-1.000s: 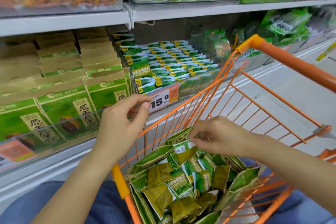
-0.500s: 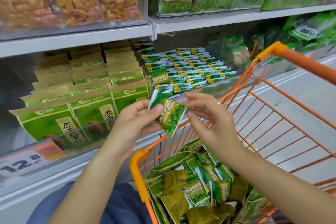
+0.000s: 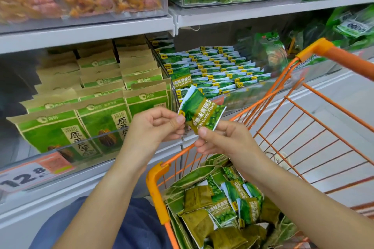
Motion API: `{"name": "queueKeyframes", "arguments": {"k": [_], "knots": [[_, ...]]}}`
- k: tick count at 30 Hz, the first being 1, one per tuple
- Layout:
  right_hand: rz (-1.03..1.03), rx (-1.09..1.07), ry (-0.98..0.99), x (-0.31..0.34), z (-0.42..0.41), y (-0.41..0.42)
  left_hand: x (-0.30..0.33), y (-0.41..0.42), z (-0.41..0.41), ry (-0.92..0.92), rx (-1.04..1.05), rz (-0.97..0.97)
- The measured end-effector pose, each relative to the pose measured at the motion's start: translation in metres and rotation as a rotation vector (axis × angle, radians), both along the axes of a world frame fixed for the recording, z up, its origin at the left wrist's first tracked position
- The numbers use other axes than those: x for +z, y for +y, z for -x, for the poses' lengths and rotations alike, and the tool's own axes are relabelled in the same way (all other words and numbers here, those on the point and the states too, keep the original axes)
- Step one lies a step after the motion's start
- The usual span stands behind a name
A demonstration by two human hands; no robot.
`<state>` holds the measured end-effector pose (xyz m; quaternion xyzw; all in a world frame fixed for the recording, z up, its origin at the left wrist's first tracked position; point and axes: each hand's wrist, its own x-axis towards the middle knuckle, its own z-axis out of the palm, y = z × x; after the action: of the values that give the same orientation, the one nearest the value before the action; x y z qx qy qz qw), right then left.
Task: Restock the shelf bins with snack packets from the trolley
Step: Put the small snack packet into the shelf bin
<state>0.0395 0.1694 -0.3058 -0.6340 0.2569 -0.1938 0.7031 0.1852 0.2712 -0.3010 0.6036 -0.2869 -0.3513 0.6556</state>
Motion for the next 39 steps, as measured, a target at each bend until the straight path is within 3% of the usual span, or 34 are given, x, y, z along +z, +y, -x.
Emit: {"name": "queueKeyframes", "arguments": {"k": [5,8,13,18,23,26,29,32,39], "knots": [[0.091,-0.023,-0.003,0.007,0.001,-0.011,0.004,0.0,-0.005,0.016,0.004,-0.056],[0.182,-0.021,0.016,0.009,0.003,-0.014,0.003,-0.002,-0.004,-0.103,0.032,-0.093],[0.256,-0.066,0.058,0.006,0.006,-0.023,0.001,-0.005,0.011,-0.133,0.071,0.005],[0.513,-0.034,0.109,0.033,0.012,-0.042,-0.014,0.002,0.011,-0.801,0.207,-0.001],[0.9,0.031,0.285,0.047,-0.006,-0.044,-0.017,0.0,0.01,-1.108,0.267,0.05],[0.778,-0.136,0.169,0.056,-0.019,-0.059,-0.021,-0.003,-0.004,-1.272,0.323,-0.036],[0.51,-0.273,0.045,0.056,-0.04,-0.083,-0.025,-0.004,-0.007,-1.291,0.297,-0.096],[0.332,-0.277,0.056,0.042,-0.071,-0.102,-0.025,-0.002,-0.007,-1.261,0.286,-0.09],[0.441,-0.137,0.296,0.015,-0.116,-0.118,-0.026,-0.004,-0.008,-1.234,0.303,-0.079]]}}
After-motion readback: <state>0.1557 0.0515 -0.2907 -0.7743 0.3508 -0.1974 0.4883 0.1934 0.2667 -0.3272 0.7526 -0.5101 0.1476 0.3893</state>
